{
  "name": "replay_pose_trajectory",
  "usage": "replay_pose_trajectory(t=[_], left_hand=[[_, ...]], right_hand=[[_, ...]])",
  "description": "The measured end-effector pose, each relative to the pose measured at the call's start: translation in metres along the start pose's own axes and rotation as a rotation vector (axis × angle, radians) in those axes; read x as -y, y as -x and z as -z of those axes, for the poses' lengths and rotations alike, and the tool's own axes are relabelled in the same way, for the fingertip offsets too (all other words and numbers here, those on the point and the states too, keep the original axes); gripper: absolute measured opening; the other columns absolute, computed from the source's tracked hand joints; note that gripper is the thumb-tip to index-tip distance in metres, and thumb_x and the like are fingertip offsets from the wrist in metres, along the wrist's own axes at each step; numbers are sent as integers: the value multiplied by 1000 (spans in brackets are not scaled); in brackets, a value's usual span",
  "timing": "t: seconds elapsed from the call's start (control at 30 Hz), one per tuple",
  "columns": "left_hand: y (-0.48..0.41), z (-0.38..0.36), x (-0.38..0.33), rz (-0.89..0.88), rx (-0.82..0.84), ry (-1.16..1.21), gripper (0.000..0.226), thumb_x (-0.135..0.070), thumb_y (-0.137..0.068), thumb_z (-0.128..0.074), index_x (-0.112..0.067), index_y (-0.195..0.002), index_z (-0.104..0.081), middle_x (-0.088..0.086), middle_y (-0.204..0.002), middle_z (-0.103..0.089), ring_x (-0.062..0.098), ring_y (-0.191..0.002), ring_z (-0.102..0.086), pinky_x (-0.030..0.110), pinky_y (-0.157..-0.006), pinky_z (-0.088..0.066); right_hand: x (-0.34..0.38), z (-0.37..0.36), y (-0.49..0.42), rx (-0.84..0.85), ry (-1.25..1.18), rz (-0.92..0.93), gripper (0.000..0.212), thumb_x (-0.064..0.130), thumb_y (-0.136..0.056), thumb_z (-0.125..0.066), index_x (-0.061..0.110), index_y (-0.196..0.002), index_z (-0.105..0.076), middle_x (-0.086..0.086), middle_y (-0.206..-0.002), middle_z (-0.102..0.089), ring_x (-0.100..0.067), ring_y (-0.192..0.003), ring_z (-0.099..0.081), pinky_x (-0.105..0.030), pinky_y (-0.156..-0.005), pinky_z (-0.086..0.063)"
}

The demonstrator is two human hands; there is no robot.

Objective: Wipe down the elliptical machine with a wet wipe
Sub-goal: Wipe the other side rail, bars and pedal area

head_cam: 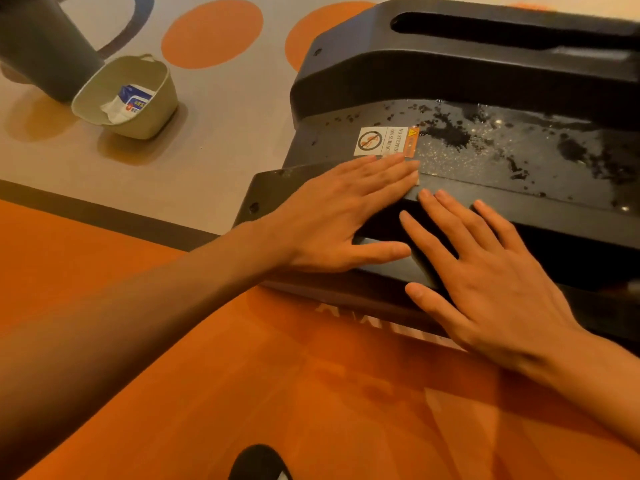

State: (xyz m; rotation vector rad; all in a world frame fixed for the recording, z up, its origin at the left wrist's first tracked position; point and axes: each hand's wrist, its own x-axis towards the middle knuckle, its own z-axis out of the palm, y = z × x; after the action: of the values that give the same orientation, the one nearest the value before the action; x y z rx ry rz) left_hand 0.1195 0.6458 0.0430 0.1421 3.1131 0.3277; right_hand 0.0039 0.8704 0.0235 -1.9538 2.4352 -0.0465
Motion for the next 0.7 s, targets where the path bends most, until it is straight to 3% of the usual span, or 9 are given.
replay_pose_trajectory(t=[0.13, 0.27, 0.47, 0.7], left_hand=[[29, 0, 13, -43, -8, 44, 94, -76, -100, -12, -8, -165, -21, 10, -173, -14, 21, -161, -6, 49, -130, -14], [74, -12, 22, 74, -94, 184, 98, -77, -99, -14, -4, -164, -18, 10, -174, -13, 24, -161, -9, 54, -129, -17], [30, -4, 21, 139, -47, 189, 97, -79, -97, -8, -10, -166, -13, 6, -175, -7, 15, -161, 1, 33, -131, -2], [46, -14, 1, 245, -131, 171, 92, -77, -98, -12, -15, -167, -13, 0, -175, -7, 12, -161, 1, 36, -131, -5]], right_hand=[[-1, 0, 2, -7, -5, -1, 77, 66, -104, -9, 19, -164, -18, -11, -171, -12, -24, -159, -9, -53, -126, -17], [-1, -2, 0, -23, 19, 6, 74, 62, -106, -10, 17, -163, -21, -14, -170, -14, -26, -159, -9, -55, -127, -13], [2, 2, -5, -14, 9, -36, 74, 59, -106, -15, 12, -163, -22, -13, -171, -14, -27, -159, -10, -54, -127, -14], [32, 11, -52, -115, -102, -136, 75, 58, -105, -19, 10, -163, -19, -11, -171, -11, -21, -159, -5, -46, -129, -7]])
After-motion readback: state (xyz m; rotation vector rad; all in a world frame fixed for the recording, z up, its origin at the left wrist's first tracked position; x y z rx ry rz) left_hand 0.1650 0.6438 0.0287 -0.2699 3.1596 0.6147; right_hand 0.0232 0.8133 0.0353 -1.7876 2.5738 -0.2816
